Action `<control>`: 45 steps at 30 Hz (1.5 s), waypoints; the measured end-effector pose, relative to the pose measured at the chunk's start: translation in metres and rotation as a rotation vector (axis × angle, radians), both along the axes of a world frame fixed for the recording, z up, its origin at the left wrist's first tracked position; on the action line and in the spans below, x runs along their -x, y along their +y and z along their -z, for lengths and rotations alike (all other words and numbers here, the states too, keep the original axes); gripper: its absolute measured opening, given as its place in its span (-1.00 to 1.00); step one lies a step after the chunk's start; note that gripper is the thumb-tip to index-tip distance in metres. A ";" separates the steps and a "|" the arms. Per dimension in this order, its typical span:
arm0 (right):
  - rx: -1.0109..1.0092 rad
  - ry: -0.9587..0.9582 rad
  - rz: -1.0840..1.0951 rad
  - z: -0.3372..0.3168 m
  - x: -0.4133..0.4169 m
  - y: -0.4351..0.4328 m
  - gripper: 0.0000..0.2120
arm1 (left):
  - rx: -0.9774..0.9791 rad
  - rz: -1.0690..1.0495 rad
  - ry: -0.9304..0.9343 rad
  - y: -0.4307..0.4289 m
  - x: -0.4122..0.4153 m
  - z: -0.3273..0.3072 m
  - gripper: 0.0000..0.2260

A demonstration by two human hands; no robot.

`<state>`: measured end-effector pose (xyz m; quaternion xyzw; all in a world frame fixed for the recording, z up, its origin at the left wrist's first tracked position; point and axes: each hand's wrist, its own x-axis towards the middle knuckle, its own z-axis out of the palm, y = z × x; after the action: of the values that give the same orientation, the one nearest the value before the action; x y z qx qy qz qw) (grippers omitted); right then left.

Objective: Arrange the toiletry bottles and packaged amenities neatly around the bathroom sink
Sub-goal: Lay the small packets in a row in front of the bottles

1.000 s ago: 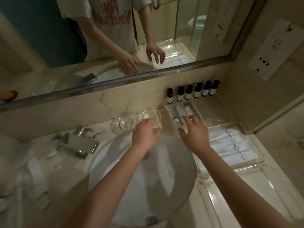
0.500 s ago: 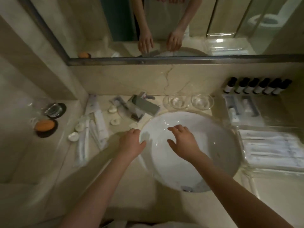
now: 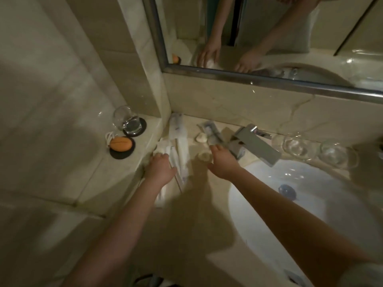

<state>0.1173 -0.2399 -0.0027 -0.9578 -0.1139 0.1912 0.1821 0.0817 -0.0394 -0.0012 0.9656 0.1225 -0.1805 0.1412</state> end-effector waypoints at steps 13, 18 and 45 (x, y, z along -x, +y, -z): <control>-0.008 0.157 0.368 0.045 -0.084 0.035 -0.35 | 0.129 -0.150 -0.017 -0.003 -0.142 0.007 -0.47; 0.125 0.076 0.308 0.052 -0.091 0.036 -0.37 | 0.151 -0.311 0.068 -0.009 -0.162 0.022 -0.26; -0.793 0.103 0.569 -0.042 0.009 -0.011 -0.78 | 0.787 -0.488 -0.189 -0.051 -0.036 -0.033 -0.78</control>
<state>0.1086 -0.2510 0.0391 -0.7971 0.0974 0.1227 0.5832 0.1172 -0.0903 0.0319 0.7939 0.2549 -0.0863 0.5452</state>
